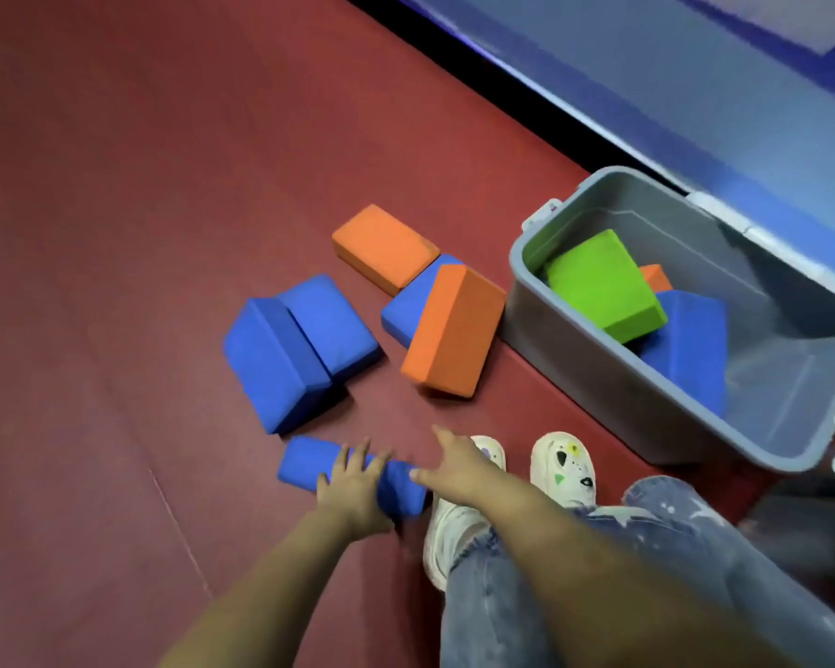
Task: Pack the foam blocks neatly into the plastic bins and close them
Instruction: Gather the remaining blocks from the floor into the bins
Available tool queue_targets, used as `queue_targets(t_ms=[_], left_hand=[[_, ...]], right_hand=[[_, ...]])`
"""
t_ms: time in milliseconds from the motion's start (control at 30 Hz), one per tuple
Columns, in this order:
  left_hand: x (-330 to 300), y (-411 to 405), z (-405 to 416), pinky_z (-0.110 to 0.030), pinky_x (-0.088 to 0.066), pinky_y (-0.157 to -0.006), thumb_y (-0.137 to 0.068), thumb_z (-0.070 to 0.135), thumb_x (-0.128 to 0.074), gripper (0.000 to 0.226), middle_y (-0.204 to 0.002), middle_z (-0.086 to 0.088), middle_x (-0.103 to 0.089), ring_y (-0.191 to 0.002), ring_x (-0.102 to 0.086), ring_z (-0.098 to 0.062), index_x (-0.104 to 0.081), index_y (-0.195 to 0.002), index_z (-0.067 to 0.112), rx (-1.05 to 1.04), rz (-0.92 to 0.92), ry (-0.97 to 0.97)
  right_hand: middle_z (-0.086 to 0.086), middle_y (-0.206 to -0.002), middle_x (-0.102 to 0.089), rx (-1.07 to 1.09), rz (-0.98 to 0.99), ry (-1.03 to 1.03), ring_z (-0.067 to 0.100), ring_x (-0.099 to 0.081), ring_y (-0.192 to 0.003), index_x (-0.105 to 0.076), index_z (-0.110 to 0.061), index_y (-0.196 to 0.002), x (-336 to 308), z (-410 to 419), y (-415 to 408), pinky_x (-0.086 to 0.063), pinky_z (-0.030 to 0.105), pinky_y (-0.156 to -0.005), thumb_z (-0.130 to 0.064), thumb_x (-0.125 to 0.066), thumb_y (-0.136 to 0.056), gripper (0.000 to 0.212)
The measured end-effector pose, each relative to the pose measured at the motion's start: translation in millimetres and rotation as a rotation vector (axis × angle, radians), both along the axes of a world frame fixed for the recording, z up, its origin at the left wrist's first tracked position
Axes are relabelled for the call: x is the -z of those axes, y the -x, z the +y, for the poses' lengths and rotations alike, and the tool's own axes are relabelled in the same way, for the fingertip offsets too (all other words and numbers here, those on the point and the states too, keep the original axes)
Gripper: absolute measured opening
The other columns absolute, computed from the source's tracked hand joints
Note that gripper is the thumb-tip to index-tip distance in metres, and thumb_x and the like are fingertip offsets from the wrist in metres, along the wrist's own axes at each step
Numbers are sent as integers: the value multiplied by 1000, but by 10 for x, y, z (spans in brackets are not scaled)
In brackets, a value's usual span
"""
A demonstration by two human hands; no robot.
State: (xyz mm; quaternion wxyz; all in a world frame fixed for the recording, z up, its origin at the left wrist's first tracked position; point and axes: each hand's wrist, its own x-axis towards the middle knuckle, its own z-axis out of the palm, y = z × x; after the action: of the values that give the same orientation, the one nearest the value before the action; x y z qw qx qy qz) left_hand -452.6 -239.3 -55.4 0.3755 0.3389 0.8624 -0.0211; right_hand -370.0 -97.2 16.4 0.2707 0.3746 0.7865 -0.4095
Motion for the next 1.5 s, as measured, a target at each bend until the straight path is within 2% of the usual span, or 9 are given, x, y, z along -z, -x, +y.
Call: queue_targets(t_ms=[167,367,633,900,1000,1100,1200,1300,1500], left_hand=[[564,-31,8,-55,-10,-115,-78,24,-64,92,-161,5,1,-148,5,-26,-10,-152,34,74,105,71],[883,216,32,-64,-46,-88,-24,36,-83,92,-100,-7,-58,-96,-62,-31,-58,-111,15,260,257,-200],[-77,664,330,-11,-38,-87,-50,61,-74,79,-118,11,-53,-106,-50,5,-52,-118,30,-387,-273,-619],[-236,1003,998,-37,-36,-107,-73,63,-66,64,-134,4,-59,-126,-52,-12,-59,-128,30,-681,-938,-768],[176,1109,1322,-38,-27,-110,-91,59,-47,54,-138,4,-54,-126,-49,-10,-55,-130,22,-1009,-730,-648],[496,1062,1600,-36,-35,-105,-88,47,-62,69,-147,-4,-42,-131,-43,-21,-38,-143,13,-903,-403,-515],[733,1013,1809,-31,-39,-99,-82,30,-74,93,-149,-1,-34,-131,-42,-20,-14,-153,16,-879,-478,-553],[962,981,1898,-42,-51,-92,-67,29,-85,97,-137,-1,-53,-115,-59,-24,-27,-146,28,-864,-637,-607],[933,753,1925,-42,-43,-102,-71,25,-81,90,-137,-7,-41,-124,-46,-23,-31,-145,29,-798,-242,-645]], right_hand=[[8,-143,-43,105,0,102,17,-49,-121,-23,-19,-149,188,399,40,-38,20,-88,-33,-68,-85,80],[10,-144,-40,163,-44,236,24,-57,-116,-19,-24,-151,471,857,40,-51,30,-89,-20,-78,-76,95],[-1,-160,-3,-240,42,106,22,-5,-147,4,-32,-151,462,998,193,-16,38,-118,-39,-86,-60,128],[5,-133,-31,-4,222,-36,24,-38,-128,-16,-34,-147,-79,1395,123,-37,34,-105,-40,-85,-60,111],[9,-131,-29,-2,128,-160,33,-36,-126,-15,-41,-146,-25,1450,29,-38,41,-105,-37,-81,-62,108],[8,-129,-28,11,81,-260,32,-36,-124,-20,-46,-143,50,1511,29,-37,45,-103,-32,-75,-65,97],[5,-131,-30,82,69,-280,30,-35,-124,-21,-48,-144,126,1596,30,-36,45,-103,-32,-72,-70,91],[2,-131,-31,164,91,-285,28,-36,-122,-19,-47,-144,195,1656,21,-37,43,-102,-34,-70,-73,89],[3,-132,-32,234,70,-298,28,-35,-122,-20,-45,-145,229,1683,-60,-36,43,-102,-34,-69,-75,86]])
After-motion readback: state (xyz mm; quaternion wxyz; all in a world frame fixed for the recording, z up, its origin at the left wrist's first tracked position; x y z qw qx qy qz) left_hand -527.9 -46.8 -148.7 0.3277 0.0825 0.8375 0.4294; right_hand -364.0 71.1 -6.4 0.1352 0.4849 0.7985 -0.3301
